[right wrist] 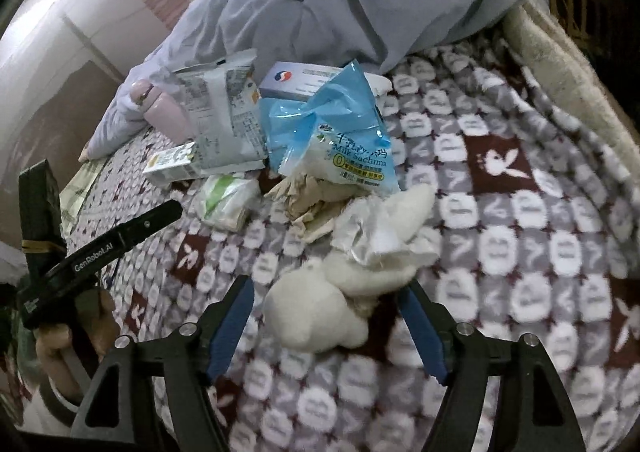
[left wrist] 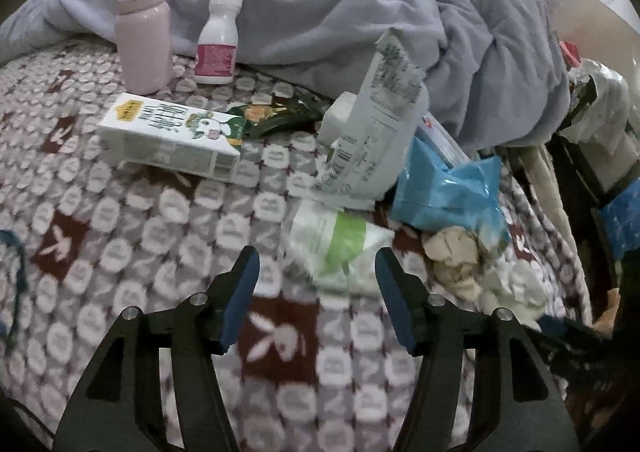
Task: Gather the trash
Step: 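Grasp the white-green wrapper with the left tool while the right tool grasps the plush rabbit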
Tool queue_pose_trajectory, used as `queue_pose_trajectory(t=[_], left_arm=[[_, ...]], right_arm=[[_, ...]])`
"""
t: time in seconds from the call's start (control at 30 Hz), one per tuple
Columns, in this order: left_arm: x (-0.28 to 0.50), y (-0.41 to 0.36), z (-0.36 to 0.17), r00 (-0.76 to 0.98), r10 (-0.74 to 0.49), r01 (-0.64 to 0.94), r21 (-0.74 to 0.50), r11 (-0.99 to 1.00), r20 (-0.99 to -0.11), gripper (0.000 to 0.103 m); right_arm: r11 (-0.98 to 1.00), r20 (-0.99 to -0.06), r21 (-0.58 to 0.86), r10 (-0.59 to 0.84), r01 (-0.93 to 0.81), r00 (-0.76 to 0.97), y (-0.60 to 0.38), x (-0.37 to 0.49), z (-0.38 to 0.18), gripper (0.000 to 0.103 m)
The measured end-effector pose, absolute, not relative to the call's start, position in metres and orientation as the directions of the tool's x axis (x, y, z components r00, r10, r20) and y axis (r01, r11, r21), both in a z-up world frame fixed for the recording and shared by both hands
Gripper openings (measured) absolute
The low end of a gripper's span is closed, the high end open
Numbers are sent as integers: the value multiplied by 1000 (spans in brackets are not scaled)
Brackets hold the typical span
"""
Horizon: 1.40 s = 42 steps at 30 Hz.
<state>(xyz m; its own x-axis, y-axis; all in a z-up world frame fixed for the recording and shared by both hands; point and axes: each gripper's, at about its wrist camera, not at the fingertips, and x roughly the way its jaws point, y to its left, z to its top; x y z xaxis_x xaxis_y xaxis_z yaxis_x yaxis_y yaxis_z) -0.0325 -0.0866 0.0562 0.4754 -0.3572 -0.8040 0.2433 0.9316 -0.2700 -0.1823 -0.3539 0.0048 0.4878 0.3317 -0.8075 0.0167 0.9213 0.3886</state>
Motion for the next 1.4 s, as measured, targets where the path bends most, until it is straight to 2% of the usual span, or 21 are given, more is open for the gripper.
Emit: queue_pose_trajectory(t=[0.27, 0.3, 0.33, 0.37, 0.43, 0.47, 0.57, 0.63, 0.7, 0.73, 0.97, 1.4], left_arm=[[-4, -95, 27, 423, -363, 208, -301, 931, -830, 59], [-4, -96, 26, 429, -359, 214, -293, 932, -829, 58], [-5, -97, 26, 433, -356, 219, -286, 933, -828, 57], [-7, -97, 25, 436, -358, 225, -285, 932, -826, 44], [-9, -99, 25, 438, -350, 230, -274, 934, -828, 34], [-10, -98, 26, 445, -346, 229, -269, 936, -826, 23], [-16, -90, 32, 435, -376, 225, -305, 925, -818, 13], [-21, -84, 40, 437, -384, 228, -313, 922, -813, 12], [-29, -78, 49, 446, -390, 240, -312, 919, -806, 11], [-33, -76, 52, 449, -395, 248, -313, 917, -801, 11], [-52, -60, 75, 477, -435, 273, -342, 899, -764, 11], [-61, -47, 101, 534, -466, 290, -365, 885, -706, 11]], right_arm=[[911, -820, 411, 349, 43, 454, -352, -168, -10, 72], [913, -818, 406, 345, 39, 460, -351, -168, -10, 69], [917, -818, 398, 337, 35, 466, -351, -168, -9, 58], [920, -818, 392, 332, 32, 469, -350, -168, -9, 57], [920, -815, 391, 335, 22, 473, -349, -168, -9, 52], [924, -816, 382, 330, 15, 475, -348, -168, -9, 50], [934, -810, 357, 321, -21, 490, -342, -171, 1, 44], [938, -806, 344, 318, -43, 499, -340, -175, 10, 39], [942, -803, 331, 314, -60, 507, -340, -179, 20, 28], [942, -801, 329, 316, -67, 508, -340, -181, 23, 26], [962, -809, 257, 268, -94, 524, -332, -186, 43, 26], [970, -799, 216, 243, -115, 549, -318, -189, 66, 26]])
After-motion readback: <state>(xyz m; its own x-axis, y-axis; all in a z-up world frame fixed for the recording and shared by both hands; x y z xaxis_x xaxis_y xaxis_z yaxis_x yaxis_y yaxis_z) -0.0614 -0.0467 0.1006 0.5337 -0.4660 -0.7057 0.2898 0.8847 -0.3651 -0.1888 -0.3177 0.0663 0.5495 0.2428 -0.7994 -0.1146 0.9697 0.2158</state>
